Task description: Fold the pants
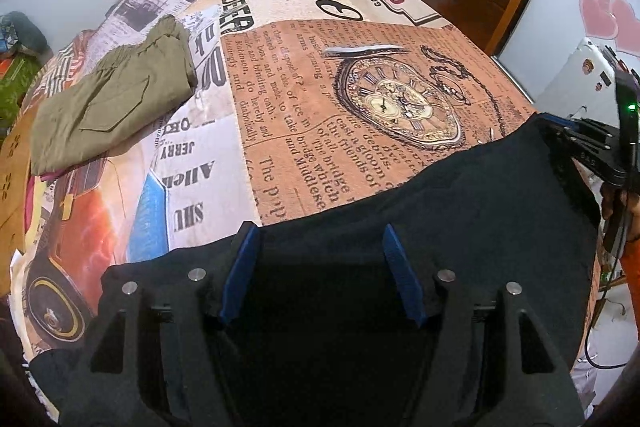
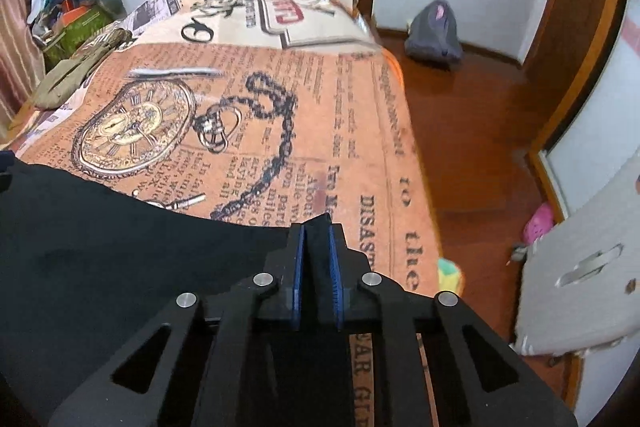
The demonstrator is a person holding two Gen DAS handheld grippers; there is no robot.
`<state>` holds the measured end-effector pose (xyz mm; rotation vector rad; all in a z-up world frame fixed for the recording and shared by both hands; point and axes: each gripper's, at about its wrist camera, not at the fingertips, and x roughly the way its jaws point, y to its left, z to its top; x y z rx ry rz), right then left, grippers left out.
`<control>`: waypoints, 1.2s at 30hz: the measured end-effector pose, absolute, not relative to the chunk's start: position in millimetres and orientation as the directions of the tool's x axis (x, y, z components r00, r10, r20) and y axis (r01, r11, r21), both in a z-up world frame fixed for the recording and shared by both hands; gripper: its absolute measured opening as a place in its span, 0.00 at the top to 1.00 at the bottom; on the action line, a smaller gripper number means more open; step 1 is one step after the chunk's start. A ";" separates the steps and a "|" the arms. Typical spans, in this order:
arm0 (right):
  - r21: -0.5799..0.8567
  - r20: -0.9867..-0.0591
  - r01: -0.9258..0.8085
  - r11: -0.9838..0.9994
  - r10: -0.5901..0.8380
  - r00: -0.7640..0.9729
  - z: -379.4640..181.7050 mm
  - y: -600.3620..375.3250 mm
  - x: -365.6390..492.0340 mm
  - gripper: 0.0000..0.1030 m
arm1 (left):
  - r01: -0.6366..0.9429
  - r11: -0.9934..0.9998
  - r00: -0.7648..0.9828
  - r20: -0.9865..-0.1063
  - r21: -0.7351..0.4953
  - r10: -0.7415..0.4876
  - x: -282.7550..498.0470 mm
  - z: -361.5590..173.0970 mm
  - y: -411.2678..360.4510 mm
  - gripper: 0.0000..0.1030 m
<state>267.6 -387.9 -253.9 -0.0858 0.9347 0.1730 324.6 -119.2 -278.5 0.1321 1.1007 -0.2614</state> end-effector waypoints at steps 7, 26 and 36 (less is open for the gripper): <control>0.013 -0.774 -0.158 0.987 0.110 0.624 -242.4 -393.3 270.4 0.91 | 0.263 0.964 0.454 -0.886 0.032 -0.094 322.6 -275.7 -117.3 0.37; 0.070 -0.796 -0.254 0.965 0.207 0.568 -213.0 -364.1 255.7 0.92 | 0.263 0.965 0.481 -0.864 -0.023 -0.152 304.3 -248.6 -102.5 0.35; 0.358 -0.767 -0.525 0.772 0.563 0.306 -226.5 -237.6 250.7 0.91 | 0.292 0.953 0.409 -0.890 -0.079 -0.199 283.5 -273.0 -116.7 0.35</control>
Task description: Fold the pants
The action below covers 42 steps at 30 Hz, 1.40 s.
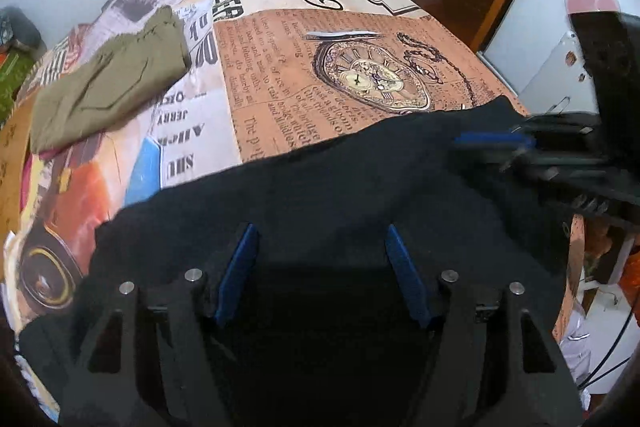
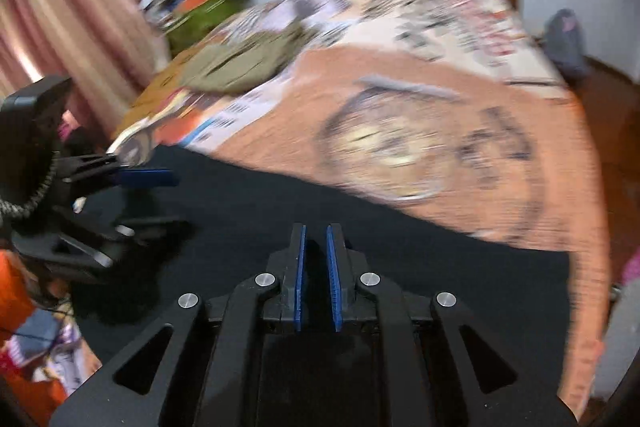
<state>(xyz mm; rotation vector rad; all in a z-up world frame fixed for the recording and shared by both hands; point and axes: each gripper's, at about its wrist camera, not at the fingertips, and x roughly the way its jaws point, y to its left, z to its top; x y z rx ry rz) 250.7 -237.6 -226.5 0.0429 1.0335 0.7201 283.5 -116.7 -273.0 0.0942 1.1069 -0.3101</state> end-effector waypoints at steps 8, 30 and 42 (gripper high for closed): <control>0.236 -0.826 -0.451 0.861 0.422 0.374 -242.3 -238.4 279.9 0.91 | 0.269 0.961 0.433 -0.884 -0.056 -0.173 287.5 -273.3 -105.0 0.33; 0.210 -0.820 -0.472 0.856 0.417 0.391 -229.0 -249.1 143.3 0.57 | 0.291 0.955 0.464 -0.866 -0.052 -0.189 163.3 -261.4 -112.1 0.32; 0.166 -0.819 -0.424 0.890 0.364 0.443 -189.5 -265.1 131.3 0.54 | 0.162 0.981 0.530 -0.830 -0.106 -0.177 133.0 -232.5 -37.9 0.32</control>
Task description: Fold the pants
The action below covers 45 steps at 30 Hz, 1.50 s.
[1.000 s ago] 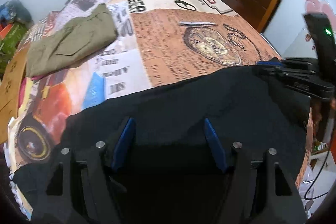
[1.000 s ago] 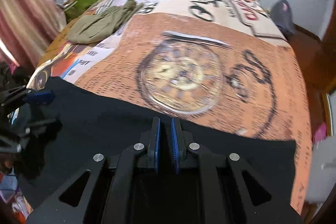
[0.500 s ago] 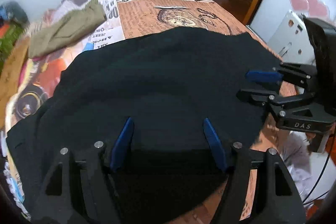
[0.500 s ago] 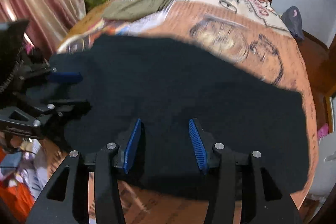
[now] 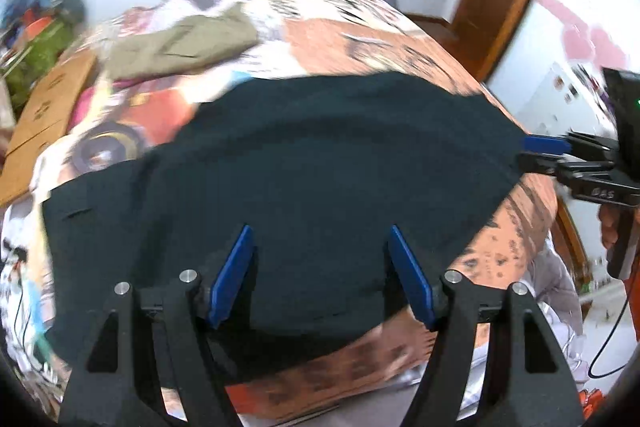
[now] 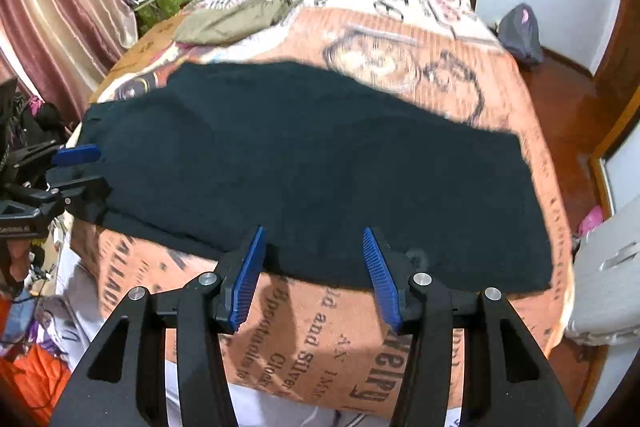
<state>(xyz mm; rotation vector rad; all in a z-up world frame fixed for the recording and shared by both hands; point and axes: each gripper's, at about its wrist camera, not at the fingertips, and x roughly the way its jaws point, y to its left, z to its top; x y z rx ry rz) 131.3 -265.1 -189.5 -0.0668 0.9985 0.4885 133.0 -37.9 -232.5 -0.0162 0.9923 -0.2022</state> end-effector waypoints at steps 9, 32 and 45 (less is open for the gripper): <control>0.113 -0.759 -0.487 0.866 0.392 0.521 -149.1 -202.1 171.8 0.54 | -0.109 0.993 0.614 -0.789 -0.054 0.024 140.5 -208.8 102.8 0.32; 0.170 -0.869 -0.731 0.661 0.450 0.206 -221.3 -2.9 269.1 0.52 | -0.178 0.980 0.478 -0.878 -0.088 0.008 197.3 -292.9 199.2 0.17; 0.268 -0.890 -0.733 0.625 0.453 0.060 -231.2 -2.2 272.7 0.66 | -0.126 0.971 0.512 -0.851 -0.205 -0.113 195.3 -286.5 209.4 0.50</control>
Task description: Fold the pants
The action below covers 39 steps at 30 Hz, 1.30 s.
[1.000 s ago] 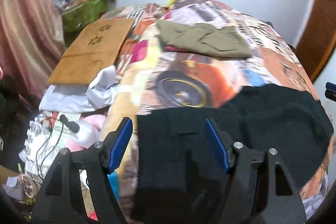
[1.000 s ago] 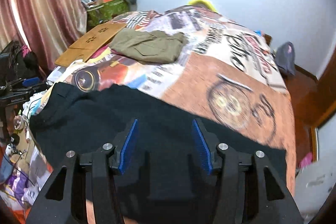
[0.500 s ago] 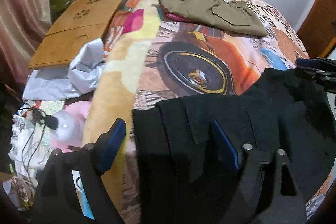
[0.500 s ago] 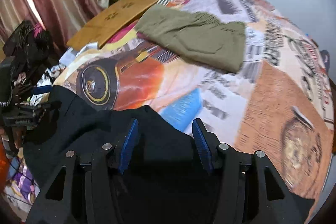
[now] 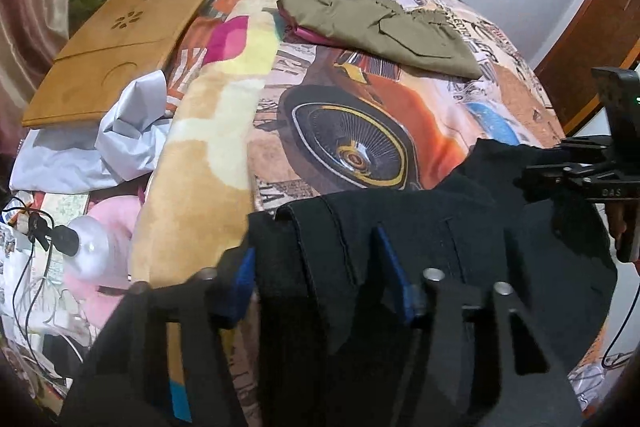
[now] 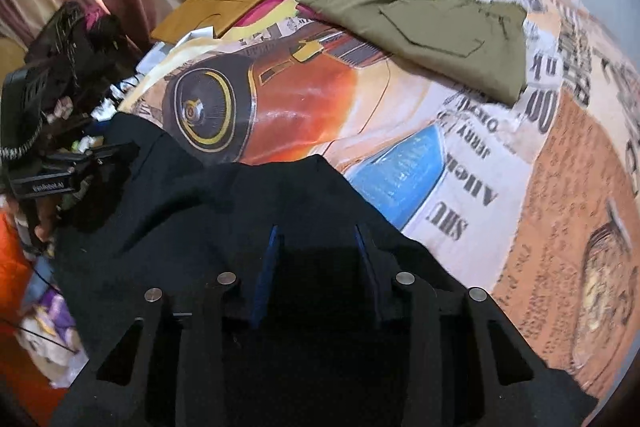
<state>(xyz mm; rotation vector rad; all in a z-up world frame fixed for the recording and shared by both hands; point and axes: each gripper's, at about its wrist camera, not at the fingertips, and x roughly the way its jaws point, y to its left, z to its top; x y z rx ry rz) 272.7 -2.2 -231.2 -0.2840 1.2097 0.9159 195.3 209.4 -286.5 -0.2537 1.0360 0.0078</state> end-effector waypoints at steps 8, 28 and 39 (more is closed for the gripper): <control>0.302 -0.882 -0.729 0.614 0.470 0.030 -239.6 20.3 279.0 0.69 | -0.094 0.982 0.517 -0.851 -0.163 -0.092 189.1 -280.8 207.3 0.59; 0.295 -0.810 -0.745 0.598 0.570 0.136 -214.3 20.7 272.8 0.92 | -0.120 0.991 0.557 -0.830 -0.065 0.012 171.5 -259.5 198.9 0.97; 0.310 -0.842 -0.758 0.574 0.536 0.062 -225.9 28.8 269.9 0.89 | -0.126 0.972 0.507 -0.855 -0.196 -0.107 192.8 -282.0 214.8 0.72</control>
